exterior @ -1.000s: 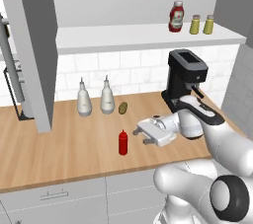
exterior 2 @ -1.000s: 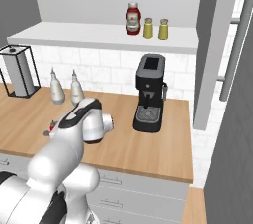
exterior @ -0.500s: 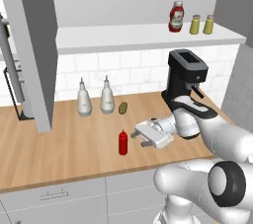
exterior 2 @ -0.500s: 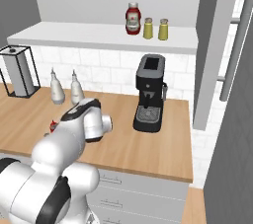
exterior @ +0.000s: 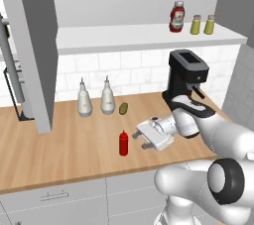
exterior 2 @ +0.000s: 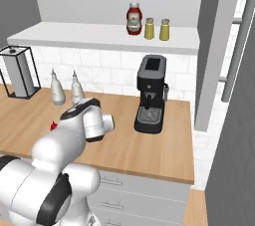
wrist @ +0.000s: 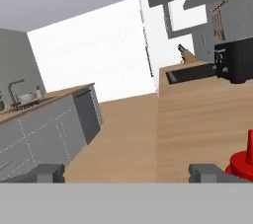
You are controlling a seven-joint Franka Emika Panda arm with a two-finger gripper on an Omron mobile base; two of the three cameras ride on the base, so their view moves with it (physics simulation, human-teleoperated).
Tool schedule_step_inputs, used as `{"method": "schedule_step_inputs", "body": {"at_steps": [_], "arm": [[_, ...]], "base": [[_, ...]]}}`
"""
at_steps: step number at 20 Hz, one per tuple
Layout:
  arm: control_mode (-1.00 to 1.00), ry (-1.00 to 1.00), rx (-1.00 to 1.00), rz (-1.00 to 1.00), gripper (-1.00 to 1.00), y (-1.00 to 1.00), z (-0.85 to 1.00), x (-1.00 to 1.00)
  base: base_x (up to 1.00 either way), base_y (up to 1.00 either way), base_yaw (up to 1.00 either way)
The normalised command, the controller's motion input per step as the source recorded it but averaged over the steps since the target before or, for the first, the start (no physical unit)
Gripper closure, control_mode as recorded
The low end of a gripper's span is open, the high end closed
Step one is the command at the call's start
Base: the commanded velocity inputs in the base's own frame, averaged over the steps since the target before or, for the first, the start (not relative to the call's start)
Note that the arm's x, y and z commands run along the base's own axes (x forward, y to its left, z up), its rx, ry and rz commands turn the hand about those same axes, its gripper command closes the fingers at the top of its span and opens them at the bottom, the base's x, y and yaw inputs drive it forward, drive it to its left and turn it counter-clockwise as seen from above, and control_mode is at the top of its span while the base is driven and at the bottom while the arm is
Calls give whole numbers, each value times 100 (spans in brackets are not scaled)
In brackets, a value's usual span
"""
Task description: Put the shaker and condiment bottle from the counter next to their counterparts in the cabinet.
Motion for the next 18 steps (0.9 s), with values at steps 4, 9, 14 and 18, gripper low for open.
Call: {"method": "schedule_step_inputs", "body": {"at_steps": [4, 9, 14, 18], "arm": [[-100, -6, -9, -20, -100, 0, -13, 30], [-100, 1, -1, -12, -100, 7, -4, 51], [-100, 4, 0, 0, -100, 28, -3, 33], [-100, 0, 0, -5, -100, 2, 0, 19]], "base": [[0, 0, 0], [0, 0, 0], [0, 0, 0], [0, 0, 0]]}}
